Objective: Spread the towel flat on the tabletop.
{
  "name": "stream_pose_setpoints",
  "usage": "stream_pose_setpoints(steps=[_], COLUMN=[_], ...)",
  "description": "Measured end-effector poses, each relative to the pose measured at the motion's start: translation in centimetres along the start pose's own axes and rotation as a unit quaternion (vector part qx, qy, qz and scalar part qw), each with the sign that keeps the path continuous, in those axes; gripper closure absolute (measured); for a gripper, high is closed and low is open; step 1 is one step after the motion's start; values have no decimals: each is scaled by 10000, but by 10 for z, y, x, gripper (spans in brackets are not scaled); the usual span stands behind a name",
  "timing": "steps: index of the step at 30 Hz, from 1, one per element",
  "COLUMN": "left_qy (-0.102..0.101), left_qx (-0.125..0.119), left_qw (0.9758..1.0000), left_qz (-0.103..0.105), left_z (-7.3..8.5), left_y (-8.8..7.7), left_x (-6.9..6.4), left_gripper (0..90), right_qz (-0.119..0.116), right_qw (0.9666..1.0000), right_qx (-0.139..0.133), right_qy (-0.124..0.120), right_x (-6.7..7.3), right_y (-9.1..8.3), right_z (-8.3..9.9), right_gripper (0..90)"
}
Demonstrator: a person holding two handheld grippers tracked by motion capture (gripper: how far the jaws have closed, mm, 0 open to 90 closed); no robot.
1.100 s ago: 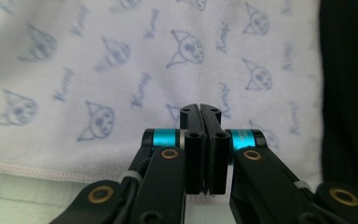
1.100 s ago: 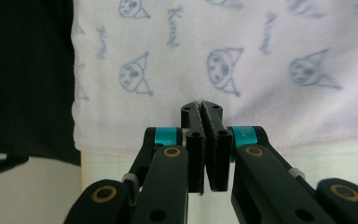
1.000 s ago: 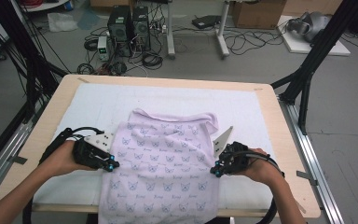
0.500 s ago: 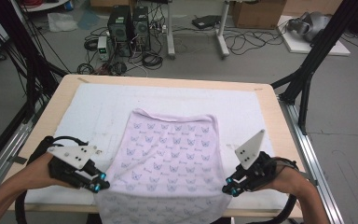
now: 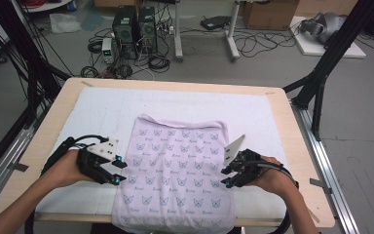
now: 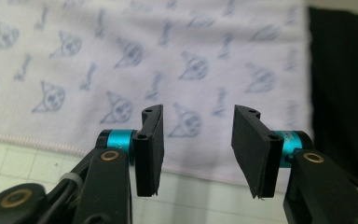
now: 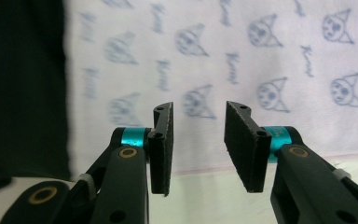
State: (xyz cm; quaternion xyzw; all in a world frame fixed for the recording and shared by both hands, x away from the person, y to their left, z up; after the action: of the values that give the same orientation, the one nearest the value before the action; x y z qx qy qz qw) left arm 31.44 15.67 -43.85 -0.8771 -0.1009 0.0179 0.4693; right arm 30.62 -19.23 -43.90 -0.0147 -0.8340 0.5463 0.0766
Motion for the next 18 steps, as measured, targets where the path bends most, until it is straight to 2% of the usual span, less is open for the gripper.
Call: stream_pose_setpoints(steps=[2,3,4,6,9,11,12,14,17,18], left_qy=[-52,-29,-27,1,89,173,192,105,58,88], left_qx=[190,346,393,534,642,804,789,796,845,869], left_qw=[9998,9994,9992,9985,9975,9963,9964,9966,9962,9960], left_qz=[29,52,52,130,268,255,224,190,195,194], left_z=[5,8,10,12,13,15,14,14,13,13], left_y=[10,14,17,23,30,36,38,38,38,37], left_x=[5,7,8,8,4,3,3,5,7,7], left_gripper=[572,597,618,647,667,674,685,721,867,873], right_qz=[80,39,119,33,-48,-66,-100,-149,-251,-261], right_qw=[9995,9987,9977,9960,9950,9940,9938,9937,9937,9939], right_qx=[301,511,664,884,988,1080,1093,1105,1084,1064], right_qy=[-38,-58,-92,-78,-152,-143,-153,-118,-143,-141], right_x=[-6,-8,-10,-12,-14,-16,-18,-19,-19,-19], right_y=[10,15,19,25,32,35,35,36,36,35], right_z=[0,2,3,6,6,7,6,5,5,5], right_gripper=[642,656,663,682,705,754,787,847,884,889])
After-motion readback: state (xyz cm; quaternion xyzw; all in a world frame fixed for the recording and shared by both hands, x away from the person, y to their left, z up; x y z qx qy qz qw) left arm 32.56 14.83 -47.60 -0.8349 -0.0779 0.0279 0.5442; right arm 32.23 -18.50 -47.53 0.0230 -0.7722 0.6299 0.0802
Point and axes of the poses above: each handheld gripper's, and its own axes: y roughly forward along the jaws, z roughly out of its underside, x roughly to its left, the point moved 7 cm from there along y, roughly forward along the jaws, and after that the axes turned 6 degrees about -z, right-handed, at the moved point
